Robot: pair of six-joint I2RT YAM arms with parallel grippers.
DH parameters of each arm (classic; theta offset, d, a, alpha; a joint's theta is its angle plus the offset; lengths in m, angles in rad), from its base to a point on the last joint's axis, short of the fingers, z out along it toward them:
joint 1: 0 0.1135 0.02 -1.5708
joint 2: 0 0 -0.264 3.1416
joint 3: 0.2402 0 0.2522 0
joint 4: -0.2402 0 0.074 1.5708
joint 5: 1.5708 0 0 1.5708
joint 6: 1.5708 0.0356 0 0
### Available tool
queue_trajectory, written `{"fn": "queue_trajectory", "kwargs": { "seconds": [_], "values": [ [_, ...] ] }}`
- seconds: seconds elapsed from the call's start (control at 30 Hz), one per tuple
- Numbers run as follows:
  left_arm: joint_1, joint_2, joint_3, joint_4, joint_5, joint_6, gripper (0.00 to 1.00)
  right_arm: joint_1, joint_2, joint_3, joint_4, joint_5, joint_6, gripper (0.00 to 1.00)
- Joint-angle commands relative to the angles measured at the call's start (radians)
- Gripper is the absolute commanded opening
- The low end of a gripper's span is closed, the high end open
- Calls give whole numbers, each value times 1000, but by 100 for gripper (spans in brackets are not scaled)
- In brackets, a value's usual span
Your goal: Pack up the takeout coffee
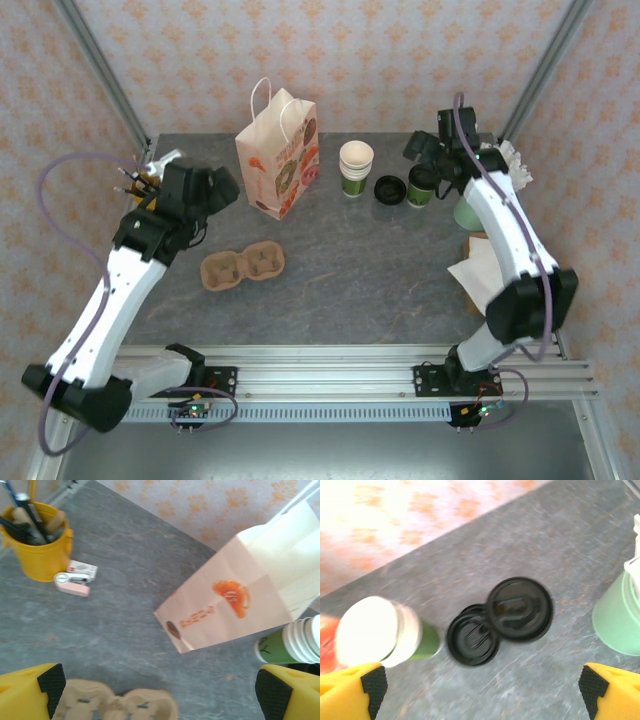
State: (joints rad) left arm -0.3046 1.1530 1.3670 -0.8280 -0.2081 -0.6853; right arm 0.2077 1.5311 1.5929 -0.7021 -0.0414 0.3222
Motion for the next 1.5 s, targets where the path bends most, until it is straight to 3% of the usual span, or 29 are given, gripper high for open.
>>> {"fn": "queue_trajectory", "kwargs": {
  "seconds": [0.0, 0.17, 0.3, 0.37, 0.47, 0.7, 0.9, 1.0, 1.17, 1.27, 1.33, 1.4, 1.47],
  "values": [
    [49, 80, 15, -126, 90, -20, 100, 87, -138, -104, 2, -15, -22, 99],
    [214, 101, -176, -11, 158, 105, 100, 292, -296, -335, 129, -109, 43, 99],
    [300, 151, -288, 125, 247, 234, 100, 434, -325, -448, 180, -67, 121, 99],
    [302, 190, -318, 181, 276, 261, 100, 470, -328, -483, 200, -55, 140, 99],
    [300, 237, -390, 309, 404, 253, 100, 506, -325, -515, 224, -76, 145, 99],
    [286, 270, -552, 431, 470, 205, 100, 579, -343, -577, 279, -114, 92, 99],
    [140, 274, -569, 509, 564, 215, 100, 638, -342, -629, 354, -104, 79, 99],
    [32, 281, -558, 508, 540, 208, 100, 646, -343, -649, 361, -73, 91, 99],
    [-53, 242, -584, 585, 587, 97, 100, 665, -381, -669, 342, -76, 45, 99],
    [-102, 220, -548, 536, 572, 56, 100, 675, -387, -688, 355, -75, 50, 99],
    [-104, 146, -519, 446, 460, 19, 100, 688, -385, -709, 384, -61, 66, 100],
    [-80, 50, -468, 306, 299, 5, 100, 754, -364, -701, 389, 43, 116, 100],
    [-20, -12, -430, 186, 243, 18, 100, 833, -302, -651, 354, 191, 251, 100]
  ]
}}
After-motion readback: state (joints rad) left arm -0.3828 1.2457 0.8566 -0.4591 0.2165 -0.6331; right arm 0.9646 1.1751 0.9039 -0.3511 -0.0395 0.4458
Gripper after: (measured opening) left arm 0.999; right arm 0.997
